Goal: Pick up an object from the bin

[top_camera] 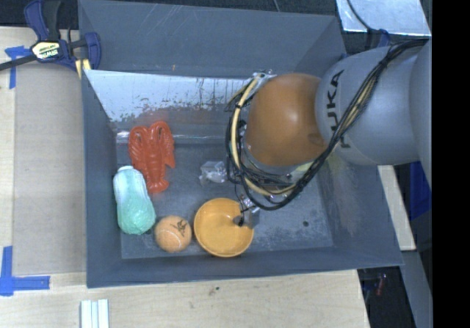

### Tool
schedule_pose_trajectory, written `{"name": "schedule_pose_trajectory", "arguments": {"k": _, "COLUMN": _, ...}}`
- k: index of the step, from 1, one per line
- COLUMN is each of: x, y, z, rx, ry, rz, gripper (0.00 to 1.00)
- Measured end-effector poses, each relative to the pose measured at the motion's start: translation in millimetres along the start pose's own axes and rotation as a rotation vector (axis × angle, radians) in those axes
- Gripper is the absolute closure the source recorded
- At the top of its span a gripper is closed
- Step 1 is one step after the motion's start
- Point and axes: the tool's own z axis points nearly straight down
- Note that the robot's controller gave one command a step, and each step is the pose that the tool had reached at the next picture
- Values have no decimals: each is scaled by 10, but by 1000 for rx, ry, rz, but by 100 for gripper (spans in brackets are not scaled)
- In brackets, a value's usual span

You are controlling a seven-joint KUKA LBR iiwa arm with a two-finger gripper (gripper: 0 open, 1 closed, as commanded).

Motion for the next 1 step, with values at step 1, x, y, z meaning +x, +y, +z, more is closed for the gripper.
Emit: {"name": "schedule_pose_trajectory", "arguments": {"k": 1, "x": 11, "y": 455, "z": 288, "rx": 10, "ry": -11, "rz": 64, "gripper": 0}}
